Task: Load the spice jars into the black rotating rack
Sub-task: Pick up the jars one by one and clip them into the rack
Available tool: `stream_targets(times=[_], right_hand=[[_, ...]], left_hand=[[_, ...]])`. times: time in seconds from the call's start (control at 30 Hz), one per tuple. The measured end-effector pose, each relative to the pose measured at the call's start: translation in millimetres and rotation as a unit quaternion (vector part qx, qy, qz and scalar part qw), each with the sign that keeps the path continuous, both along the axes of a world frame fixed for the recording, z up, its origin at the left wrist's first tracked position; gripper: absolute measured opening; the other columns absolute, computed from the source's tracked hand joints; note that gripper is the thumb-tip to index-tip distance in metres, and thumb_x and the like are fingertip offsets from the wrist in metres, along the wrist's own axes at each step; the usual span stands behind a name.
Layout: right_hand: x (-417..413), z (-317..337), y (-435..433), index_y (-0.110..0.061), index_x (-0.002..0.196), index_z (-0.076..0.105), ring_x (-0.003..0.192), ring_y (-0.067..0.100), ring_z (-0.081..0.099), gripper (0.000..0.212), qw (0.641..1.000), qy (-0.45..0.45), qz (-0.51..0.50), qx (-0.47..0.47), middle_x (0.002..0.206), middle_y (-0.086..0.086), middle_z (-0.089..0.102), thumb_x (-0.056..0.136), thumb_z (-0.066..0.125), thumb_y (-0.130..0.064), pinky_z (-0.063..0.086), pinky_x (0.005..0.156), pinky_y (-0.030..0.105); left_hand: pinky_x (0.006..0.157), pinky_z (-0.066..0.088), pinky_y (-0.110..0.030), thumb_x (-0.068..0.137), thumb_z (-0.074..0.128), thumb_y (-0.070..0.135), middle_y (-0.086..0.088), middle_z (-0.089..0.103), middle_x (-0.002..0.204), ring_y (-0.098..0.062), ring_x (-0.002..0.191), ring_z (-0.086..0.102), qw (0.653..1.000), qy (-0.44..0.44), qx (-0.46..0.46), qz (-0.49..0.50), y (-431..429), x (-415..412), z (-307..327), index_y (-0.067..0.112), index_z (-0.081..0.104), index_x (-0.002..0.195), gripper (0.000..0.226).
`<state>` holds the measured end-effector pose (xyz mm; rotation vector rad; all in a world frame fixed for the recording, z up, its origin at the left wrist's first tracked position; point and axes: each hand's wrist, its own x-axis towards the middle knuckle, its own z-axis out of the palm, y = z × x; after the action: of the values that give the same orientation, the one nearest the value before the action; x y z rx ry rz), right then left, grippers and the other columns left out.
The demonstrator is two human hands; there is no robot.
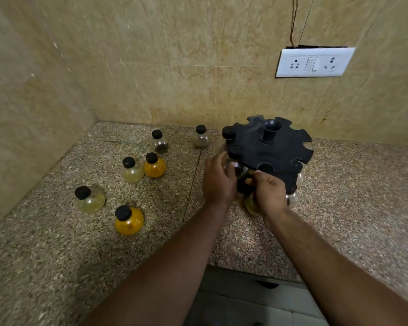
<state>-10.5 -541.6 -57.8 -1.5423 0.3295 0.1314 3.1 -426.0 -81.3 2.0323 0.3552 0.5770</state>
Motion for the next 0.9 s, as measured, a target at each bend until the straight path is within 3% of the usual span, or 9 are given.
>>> stream_targets(times=[0.1,0.17,0.3,0.43,0.5,0.6,0.7,0.77,0.9], right_hand=[[-4.9,-13.0,11.6,-0.014,0.075,0.075,0.051,0.022,0.05,0.037,0.998,-0.022,0.04,-0.047,0.065,0.011,0.065,0.102,0.053,-0.028,0.042,0.048,0.032],[-5.5,-27.0,20.3,-0.014,0.072,0.072,0.056,0.023,0.053,0.038,0.991,-0.035,0.07,-0.105,0.065,0.01,0.066,0.099,0.055,-0.034,0.046,0.053,0.037],[-12.6,-50.8,47.0,-0.009,0.073,0.065,0.061,0.02,0.056,0.033,0.966,-0.063,0.147,-0.203,0.064,0.005,0.063,0.098,0.057,-0.03,0.046,0.06,0.036],[-22.9,-72.6,75.8,-0.018,0.099,0.073,0.081,0.024,0.066,0.019,0.923,-0.075,0.245,-0.287,0.085,0.0,0.071,0.095,0.058,-0.029,0.053,0.071,0.036],[-29.2,-81.2,90.3,-0.025,0.113,0.071,0.084,0.017,0.064,0.023,0.901,-0.068,0.287,-0.32,0.094,-0.006,0.069,0.095,0.059,-0.033,0.049,0.073,0.031],[-41.4,-95.1,118.1,-0.026,0.125,0.066,0.092,0.018,0.063,0.034,0.861,-0.076,0.353,-0.358,0.112,0.0,0.07,0.094,0.057,-0.037,0.049,0.077,0.03],[-49.1,-108.8,139.0,-0.025,0.14,0.055,0.122,0.031,0.058,0.052,0.813,-0.089,0.404,-0.41,0.138,0.01,0.058,0.091,0.06,-0.042,0.05,0.097,0.039],[-54.7,-117.1,152.4,-0.024,0.145,0.048,0.131,0.036,0.05,0.063,0.775,-0.096,0.44,-0.443,0.147,0.013,0.048,0.087,0.06,-0.047,0.047,0.104,0.045],[-63.9,-131.3,172.7,-0.031,0.153,0.029,0.146,0.04,0.028,0.08,0.701,-0.079,0.499,-0.502,0.162,0.011,0.025,0.083,0.054,-0.061,0.035,0.112,0.057]], left_hand=[[0.083,0.048,-0.029,0.097,0.06,0.029,-0.003,0.057,0.127,-0.01,0.105,0.053,1.0,0.015,-0.019,-0.003,14.0,-8.5,-12.3,0.018,0.059,0.132,0.037],[0.085,0.051,-0.033,0.096,0.06,0.034,-0.002,0.059,0.125,-0.013,0.106,0.056,0.999,0.027,-0.037,0.005,22.9,-17.0,-24.9,0.019,0.059,0.131,0.039],[0.089,0.052,-0.033,0.096,0.059,0.037,-0.003,0.062,0.126,-0.017,0.111,0.06,0.992,0.07,-0.088,0.055,48.7,-44.9,-57.5,0.018,0.06,0.131,0.04],[0.08,0.05,-0.028,0.097,0.059,0.035,-0.001,0.065,0.115,-0.016,0.102,0.063,0.978,0.1,-0.136,0.12,71.6,-84.0,-85.9,0.019,0.06,0.131,0.038],[0.079,0.047,-0.025,0.097,0.059,0.031,0.0,0.065,0.118,-0.015,0.104,0.063,0.969,0.111,-0.16,0.152,83.6,-103.4,-97.8,0.02,0.061,0.132,0.036],[0.086,0.043,-0.026,0.097,0.057,0.028,0.006,0.06,0.123,-0.013,0.11,0.058,0.954,0.127,-0.159,0.221,104.4,-132.3,-108.1,0.016,0.062,0.13,0.035],[0.085,0.042,-0.029,0.096,0.057,0.026,0.001,0.062,0.113,-0.022,0.107,0.059,0.938,0.124,-0.164,0.28,120.6,-150.4,-110.7,0.015,0.065,0.119,0.027],[0.083,0.044,-0.032,0.093,0.062,0.026,0.001,0.059,0.107,-0.026,0.104,0.059,0.931,0.112,-0.151,0.313,133.4,-160.9,-112.9,0.015,0.065,0.112,0.022],[0.085,0.047,-0.037,0.082,0.077,0.036,-0.007,0.058,0.115,-0.029,0.108,0.057,0.925,0.079,-0.097,0.359,164.2,-172.4,-115.0,0.013,0.058,0.12,0.048]])
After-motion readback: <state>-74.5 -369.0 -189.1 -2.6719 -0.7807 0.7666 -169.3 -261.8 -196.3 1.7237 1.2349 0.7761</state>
